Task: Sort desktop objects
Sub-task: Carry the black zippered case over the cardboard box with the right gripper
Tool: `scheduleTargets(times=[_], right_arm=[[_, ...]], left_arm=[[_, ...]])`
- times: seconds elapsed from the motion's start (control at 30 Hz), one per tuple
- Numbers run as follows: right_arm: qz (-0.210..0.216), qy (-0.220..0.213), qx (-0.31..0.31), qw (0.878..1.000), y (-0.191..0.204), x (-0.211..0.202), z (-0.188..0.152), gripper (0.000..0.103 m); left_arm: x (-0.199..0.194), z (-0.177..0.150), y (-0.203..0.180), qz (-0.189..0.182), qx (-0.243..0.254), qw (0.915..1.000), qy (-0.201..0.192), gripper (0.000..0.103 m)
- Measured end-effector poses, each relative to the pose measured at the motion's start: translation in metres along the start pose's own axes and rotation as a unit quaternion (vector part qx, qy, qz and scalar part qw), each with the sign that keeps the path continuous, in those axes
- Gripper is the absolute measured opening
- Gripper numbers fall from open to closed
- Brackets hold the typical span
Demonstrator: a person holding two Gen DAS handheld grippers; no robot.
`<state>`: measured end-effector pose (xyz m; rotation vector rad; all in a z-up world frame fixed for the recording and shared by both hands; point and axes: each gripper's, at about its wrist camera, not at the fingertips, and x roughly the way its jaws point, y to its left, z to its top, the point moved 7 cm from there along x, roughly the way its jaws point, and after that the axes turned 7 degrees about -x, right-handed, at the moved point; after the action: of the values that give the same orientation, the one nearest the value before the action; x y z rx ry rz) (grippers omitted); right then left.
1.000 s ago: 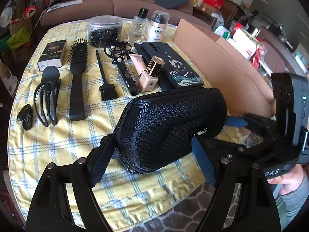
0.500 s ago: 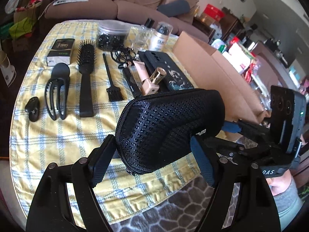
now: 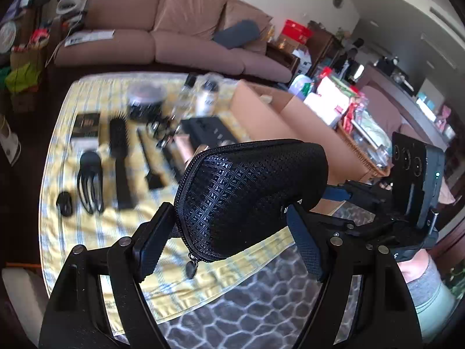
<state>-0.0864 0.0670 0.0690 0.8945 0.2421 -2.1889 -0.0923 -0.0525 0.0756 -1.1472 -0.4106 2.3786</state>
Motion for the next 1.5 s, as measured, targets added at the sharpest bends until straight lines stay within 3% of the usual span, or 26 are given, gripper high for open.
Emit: scheduleTargets(times=[0.17, 0.33, 0.5, 0.67, 0.8, 0.97, 1.23, 1.5], right_arm=[[-0.017, -0.042, 0.012, 0.999, -0.028, -0.045, 0.023, 0.071], [-0.048, -0.056, 0.021, 0.997, -0.08, -0.088, 0.044, 0.071], [-0.09, -0.048, 0.022, 0.995, -0.155, -0.113, 0.068, 0.071], [-0.099, -0.036, 0.037, 0.994, -0.233, -0.114, 0.087, 0.071], [-0.094, -0.017, 0.054, 0.994, -0.286, -0.092, 0.093, 0.071], [-0.08, 0.003, 0.07, 0.994, -0.327, -0.054, 0.091, 0.071], [-0.068, 0.049, 0.074, 0.994, -0.336, 0.002, 0.075, 0.071], [-0.068, 0.045, 0.083, 0.993, -0.339, 0.001, 0.074, 0.071]], left_arm=[[-0.006, 0.035, -0.053, -0.01, 0.039, 0.9992, -0.009, 0.076], [0.021, 0.077, -0.112, -0.031, 0.058, 0.9978, -0.007, 0.076], [0.078, 0.121, -0.166, -0.063, 0.051, 0.9967, 0.001, 0.076], [0.152, 0.159, -0.188, -0.091, 0.028, 0.9953, 0.019, 0.076], [0.211, 0.184, -0.185, -0.087, 0.021, 0.9952, 0.04, 0.076], [0.254, 0.199, -0.162, -0.068, 0.015, 0.9961, 0.054, 0.076], [0.295, 0.194, -0.135, -0.036, 0.025, 0.9957, 0.082, 0.076], [0.3, 0.187, -0.134, -0.035, 0.025, 0.9953, 0.087, 0.077]])
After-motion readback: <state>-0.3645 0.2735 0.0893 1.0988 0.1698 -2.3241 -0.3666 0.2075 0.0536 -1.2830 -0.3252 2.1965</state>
